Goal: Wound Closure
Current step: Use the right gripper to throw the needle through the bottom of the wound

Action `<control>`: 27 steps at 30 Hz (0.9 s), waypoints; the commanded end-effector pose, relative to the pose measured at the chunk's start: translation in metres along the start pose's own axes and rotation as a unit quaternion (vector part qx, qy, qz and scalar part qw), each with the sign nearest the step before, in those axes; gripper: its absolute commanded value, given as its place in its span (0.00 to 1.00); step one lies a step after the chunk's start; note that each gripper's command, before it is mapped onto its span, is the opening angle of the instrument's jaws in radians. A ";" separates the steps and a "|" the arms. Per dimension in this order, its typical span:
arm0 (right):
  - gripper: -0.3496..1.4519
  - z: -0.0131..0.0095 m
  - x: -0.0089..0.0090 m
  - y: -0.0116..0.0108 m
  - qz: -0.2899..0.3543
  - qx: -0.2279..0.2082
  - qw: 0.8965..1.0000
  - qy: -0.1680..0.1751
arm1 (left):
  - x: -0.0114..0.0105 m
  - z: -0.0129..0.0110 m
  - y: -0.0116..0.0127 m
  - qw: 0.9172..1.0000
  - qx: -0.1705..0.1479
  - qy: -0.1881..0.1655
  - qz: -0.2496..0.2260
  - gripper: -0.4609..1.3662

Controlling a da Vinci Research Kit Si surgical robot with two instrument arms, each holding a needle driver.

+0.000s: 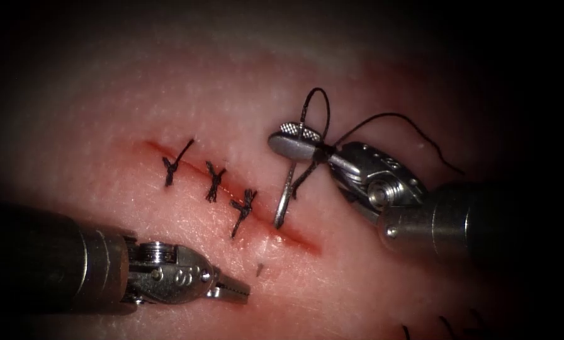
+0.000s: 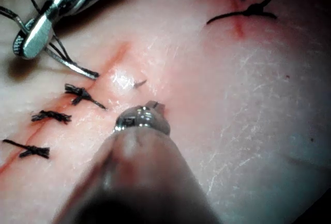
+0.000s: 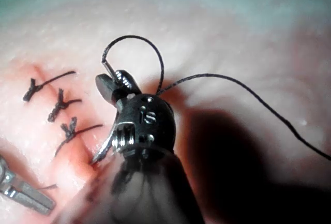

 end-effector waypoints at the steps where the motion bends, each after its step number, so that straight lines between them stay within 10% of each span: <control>1: 0.00 0.0001 0.0004 -0.0002 0.062 -0.018 0.998 0.001 | 0.0000 0.0001 -0.0001 1.000 -0.003 0.000 0.000 0.06; 27: 0.00 -0.0013 -0.0076 -0.0062 0.263 0.010 0.960 -0.090 | 0.0004 0.0005 -0.0009 1.000 -0.004 0.001 0.000 0.06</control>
